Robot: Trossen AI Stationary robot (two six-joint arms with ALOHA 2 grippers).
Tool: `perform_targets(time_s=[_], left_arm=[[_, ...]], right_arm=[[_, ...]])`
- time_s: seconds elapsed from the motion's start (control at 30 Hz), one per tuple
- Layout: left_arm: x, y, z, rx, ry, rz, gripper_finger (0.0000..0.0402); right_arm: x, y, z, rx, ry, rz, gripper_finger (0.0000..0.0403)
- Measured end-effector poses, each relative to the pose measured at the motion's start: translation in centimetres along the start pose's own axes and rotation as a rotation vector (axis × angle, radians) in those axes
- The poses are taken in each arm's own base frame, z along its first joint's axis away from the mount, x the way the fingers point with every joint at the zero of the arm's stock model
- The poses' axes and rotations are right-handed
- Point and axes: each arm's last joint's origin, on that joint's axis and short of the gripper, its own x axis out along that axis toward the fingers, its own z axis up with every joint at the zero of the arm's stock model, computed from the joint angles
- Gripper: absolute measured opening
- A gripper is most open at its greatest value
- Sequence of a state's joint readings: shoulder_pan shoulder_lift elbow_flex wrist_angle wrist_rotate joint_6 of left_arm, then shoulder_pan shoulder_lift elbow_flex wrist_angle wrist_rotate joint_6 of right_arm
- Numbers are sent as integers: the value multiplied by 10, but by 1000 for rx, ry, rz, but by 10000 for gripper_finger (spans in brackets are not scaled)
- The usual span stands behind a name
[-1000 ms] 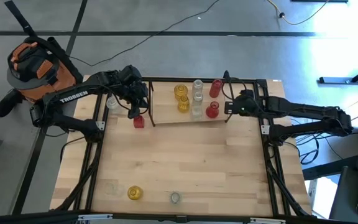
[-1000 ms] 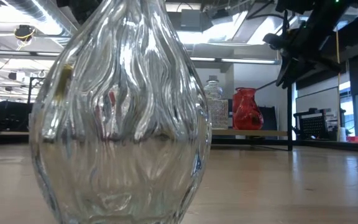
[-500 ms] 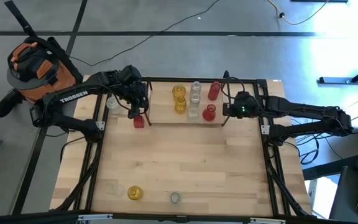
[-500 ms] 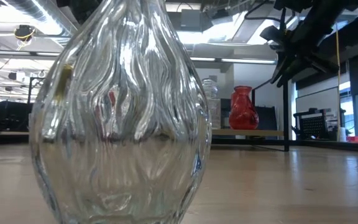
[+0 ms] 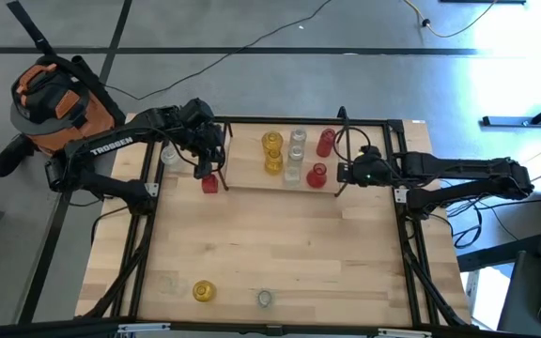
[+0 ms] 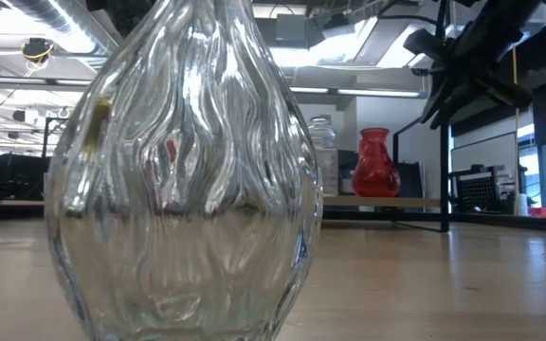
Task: Sort vases onto shelf
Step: Adjust the shelf
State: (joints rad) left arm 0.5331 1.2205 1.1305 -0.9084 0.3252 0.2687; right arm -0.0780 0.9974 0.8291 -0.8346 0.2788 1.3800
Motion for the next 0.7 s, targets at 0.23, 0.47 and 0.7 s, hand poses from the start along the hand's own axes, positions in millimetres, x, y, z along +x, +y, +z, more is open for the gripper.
perform_targets(time_s=[0.23,0.47,0.7], left_arm=[[0,0,0,2,-4,1,0],[0,0,0,1,-5,1,0],[0,0,0,-2,-5,1,0]], right_arm=[[0,-1,1,-19,-39,-19,8],[0,-4,2,-33,-91,-51,5],[1,-5,6,-29,-111,-68,6]])
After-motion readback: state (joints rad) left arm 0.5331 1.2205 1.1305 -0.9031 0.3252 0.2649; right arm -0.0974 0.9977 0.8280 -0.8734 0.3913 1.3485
